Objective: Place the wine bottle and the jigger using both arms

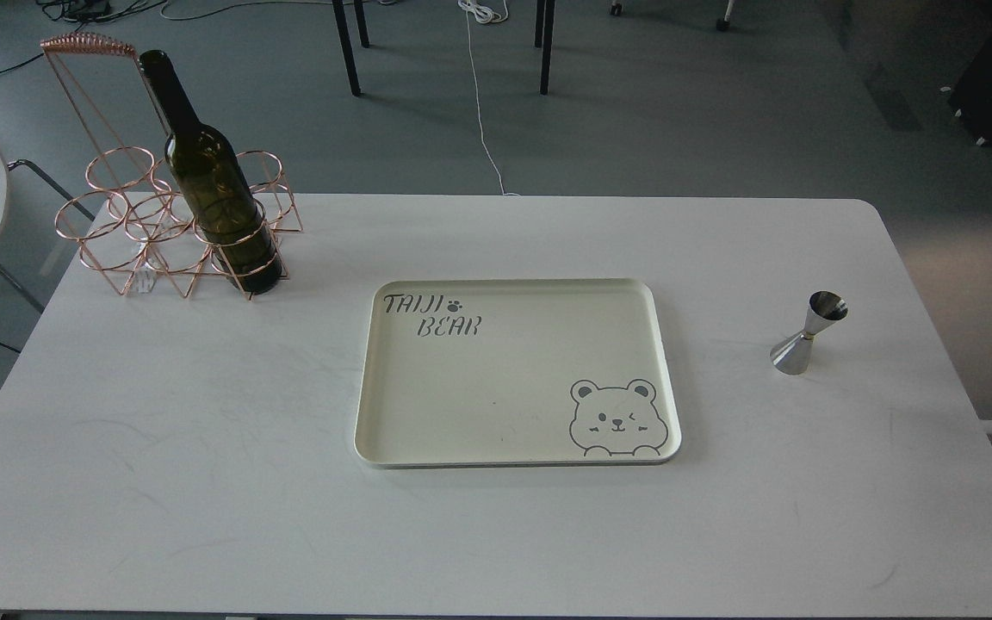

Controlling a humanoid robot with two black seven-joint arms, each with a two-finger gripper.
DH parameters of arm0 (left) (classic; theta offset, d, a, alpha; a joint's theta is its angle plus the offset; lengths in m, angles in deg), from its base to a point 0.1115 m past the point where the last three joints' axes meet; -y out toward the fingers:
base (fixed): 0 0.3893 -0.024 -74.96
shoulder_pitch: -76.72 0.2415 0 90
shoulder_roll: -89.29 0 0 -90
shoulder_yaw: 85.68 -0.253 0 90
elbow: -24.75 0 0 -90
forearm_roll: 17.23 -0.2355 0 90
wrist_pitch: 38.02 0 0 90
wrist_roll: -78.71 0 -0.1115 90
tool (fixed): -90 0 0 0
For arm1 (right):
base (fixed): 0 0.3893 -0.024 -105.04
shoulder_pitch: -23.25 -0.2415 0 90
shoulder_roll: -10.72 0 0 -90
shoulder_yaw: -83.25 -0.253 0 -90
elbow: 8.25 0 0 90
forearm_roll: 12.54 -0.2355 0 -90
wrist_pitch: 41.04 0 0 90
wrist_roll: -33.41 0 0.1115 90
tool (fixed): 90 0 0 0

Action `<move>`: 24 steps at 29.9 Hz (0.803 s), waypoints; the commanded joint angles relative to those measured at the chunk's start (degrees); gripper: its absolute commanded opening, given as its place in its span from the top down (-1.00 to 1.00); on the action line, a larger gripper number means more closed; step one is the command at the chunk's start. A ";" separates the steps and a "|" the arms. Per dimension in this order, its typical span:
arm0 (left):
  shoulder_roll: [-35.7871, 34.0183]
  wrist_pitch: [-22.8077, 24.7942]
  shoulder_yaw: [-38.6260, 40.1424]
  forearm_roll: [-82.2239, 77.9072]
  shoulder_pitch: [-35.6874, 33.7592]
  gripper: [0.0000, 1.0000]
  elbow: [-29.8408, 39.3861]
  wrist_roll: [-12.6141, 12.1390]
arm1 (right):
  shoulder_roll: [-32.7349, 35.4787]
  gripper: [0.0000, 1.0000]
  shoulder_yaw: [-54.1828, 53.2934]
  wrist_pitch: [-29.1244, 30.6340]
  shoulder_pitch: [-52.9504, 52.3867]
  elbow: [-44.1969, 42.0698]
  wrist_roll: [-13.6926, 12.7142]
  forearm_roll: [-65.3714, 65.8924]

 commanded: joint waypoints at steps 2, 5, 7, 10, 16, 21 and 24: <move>0.29 0.20 -0.04 8.65 0.82 -0.96 -0.14 -0.04 | 0.16 -0.97 0.18 -1.39 0.69 -0.20 -0.10 0.00; 1.08 0.73 -0.13 19.00 1.87 -0.96 -0.23 -0.04 | 0.16 -0.97 0.00 -1.30 2.71 -0.12 0.25 0.00; 1.61 0.90 -0.04 28.84 3.54 -0.96 -0.75 -0.04 | 0.16 -0.97 -0.96 -0.43 3.85 -0.03 1.47 -0.61; 2.57 1.78 -0.04 39.41 4.95 -0.96 -3.73 -0.04 | 0.07 -0.96 -1.32 2.38 5.88 -0.03 2.06 -2.54; 8.01 11.69 0.22 51.18 7.06 -0.96 -16.72 -0.13 | -0.37 -0.98 -0.96 3.41 8.78 -0.20 2.06 -7.56; 13.73 23.29 0.84 62.10 10.31 -0.96 -27.81 -0.48 | -0.37 -0.98 -1.40 3.41 9.04 -0.20 -3.52 -11.32; 16.19 25.48 2.94 62.99 12.24 -0.96 -30.72 -0.39 | -0.81 -0.98 -1.32 3.41 9.57 -0.20 -6.33 -14.23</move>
